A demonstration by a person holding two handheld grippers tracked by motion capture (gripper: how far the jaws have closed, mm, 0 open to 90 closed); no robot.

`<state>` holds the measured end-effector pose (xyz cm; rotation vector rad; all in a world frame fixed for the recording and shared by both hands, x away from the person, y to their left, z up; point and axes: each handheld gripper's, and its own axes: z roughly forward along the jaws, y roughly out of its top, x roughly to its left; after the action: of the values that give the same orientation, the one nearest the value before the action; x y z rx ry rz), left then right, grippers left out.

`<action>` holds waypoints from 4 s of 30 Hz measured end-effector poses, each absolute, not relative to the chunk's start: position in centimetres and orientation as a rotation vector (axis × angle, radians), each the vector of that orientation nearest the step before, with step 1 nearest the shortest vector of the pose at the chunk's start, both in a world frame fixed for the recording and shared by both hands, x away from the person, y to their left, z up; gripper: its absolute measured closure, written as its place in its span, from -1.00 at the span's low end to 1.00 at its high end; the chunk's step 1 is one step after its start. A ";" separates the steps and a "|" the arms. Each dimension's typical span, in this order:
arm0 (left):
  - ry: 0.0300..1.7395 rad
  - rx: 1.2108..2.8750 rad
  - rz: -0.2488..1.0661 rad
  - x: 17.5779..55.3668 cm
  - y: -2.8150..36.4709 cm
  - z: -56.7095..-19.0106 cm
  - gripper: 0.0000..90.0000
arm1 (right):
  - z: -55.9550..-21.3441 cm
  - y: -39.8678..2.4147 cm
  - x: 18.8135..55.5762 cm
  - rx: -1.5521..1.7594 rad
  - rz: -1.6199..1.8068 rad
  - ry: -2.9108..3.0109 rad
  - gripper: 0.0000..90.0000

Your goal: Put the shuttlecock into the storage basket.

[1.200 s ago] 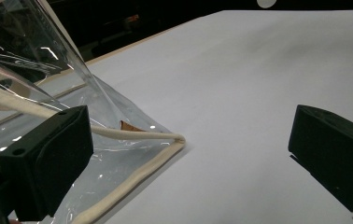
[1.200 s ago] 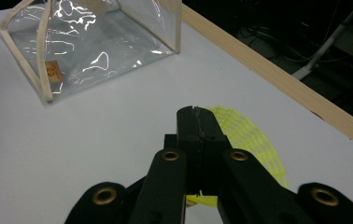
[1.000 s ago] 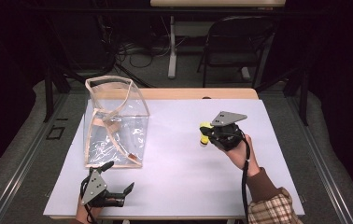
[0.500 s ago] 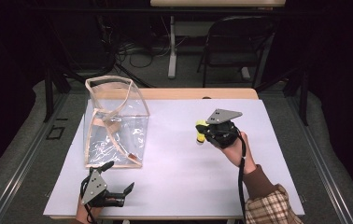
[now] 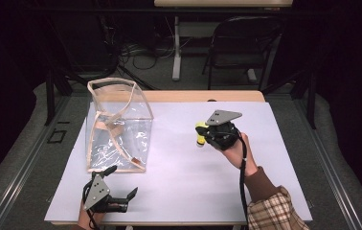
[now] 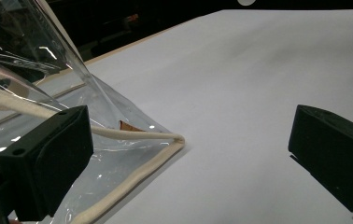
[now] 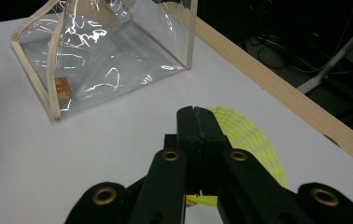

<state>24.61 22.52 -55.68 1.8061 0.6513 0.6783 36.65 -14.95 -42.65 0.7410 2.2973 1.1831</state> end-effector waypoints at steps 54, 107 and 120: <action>0.647 1.802 0.678 24.5 22.5 -55.6 -1.00 | -40.0 -10.6 39.1 0.663 1.185 2.303 1.00; 0.653 1.798 0.679 24.3 22.7 -55.6 -1.00 | -36.8 -7.0 41.5 0.595 1.182 2.281 1.00; 0.653 1.792 0.678 24.3 22.7 -55.6 -1.00 | -36.0 -6.3 42.0 0.587 1.189 2.270 1.00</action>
<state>24.33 22.75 -55.62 1.7924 0.6532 0.6784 41.97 -6.32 -36.02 0.5870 2.2695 1.1894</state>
